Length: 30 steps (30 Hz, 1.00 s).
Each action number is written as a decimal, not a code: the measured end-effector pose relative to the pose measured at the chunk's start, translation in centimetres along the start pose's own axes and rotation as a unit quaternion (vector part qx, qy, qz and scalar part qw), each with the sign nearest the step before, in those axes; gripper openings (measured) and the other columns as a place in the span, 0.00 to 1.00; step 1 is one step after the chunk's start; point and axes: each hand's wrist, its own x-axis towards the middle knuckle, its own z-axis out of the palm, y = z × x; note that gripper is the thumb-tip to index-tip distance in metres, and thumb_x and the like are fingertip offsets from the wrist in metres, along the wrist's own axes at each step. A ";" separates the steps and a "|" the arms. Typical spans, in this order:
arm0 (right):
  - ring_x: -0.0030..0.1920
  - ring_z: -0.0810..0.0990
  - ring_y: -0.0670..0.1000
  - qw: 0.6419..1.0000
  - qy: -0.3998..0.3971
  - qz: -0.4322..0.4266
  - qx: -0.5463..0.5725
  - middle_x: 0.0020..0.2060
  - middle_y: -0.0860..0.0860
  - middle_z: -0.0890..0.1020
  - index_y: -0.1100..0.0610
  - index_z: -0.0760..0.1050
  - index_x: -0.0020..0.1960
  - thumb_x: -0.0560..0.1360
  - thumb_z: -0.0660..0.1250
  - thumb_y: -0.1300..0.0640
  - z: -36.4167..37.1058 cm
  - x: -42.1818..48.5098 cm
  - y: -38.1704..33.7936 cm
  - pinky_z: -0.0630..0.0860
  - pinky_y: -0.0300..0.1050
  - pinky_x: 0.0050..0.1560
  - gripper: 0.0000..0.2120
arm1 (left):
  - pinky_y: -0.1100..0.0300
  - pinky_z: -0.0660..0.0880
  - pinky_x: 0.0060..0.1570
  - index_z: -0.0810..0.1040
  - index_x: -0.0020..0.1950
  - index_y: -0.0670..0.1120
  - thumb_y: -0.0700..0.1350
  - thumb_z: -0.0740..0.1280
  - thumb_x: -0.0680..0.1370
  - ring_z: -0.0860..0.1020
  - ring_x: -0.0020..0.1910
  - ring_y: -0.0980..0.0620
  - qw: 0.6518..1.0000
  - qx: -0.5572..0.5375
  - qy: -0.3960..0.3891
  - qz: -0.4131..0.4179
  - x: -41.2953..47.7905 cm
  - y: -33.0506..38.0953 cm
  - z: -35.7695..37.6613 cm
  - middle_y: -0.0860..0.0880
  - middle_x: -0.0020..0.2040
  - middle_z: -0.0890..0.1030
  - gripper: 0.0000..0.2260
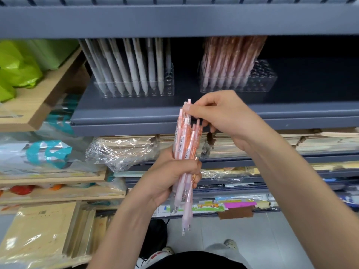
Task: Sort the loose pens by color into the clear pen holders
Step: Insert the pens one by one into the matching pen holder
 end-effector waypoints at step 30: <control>0.46 0.82 0.59 0.909 0.344 -0.235 -0.017 0.40 0.53 0.83 0.58 0.77 0.45 0.76 0.56 0.57 -15.1 5.9 5.9 0.75 0.44 0.57 0.12 | 0.59 0.73 0.30 0.68 0.48 0.42 0.32 0.65 0.66 0.73 0.29 0.49 0.999 -0.017 0.023 0.036 5.7 -0.9 10.8 0.46 0.32 0.73 0.14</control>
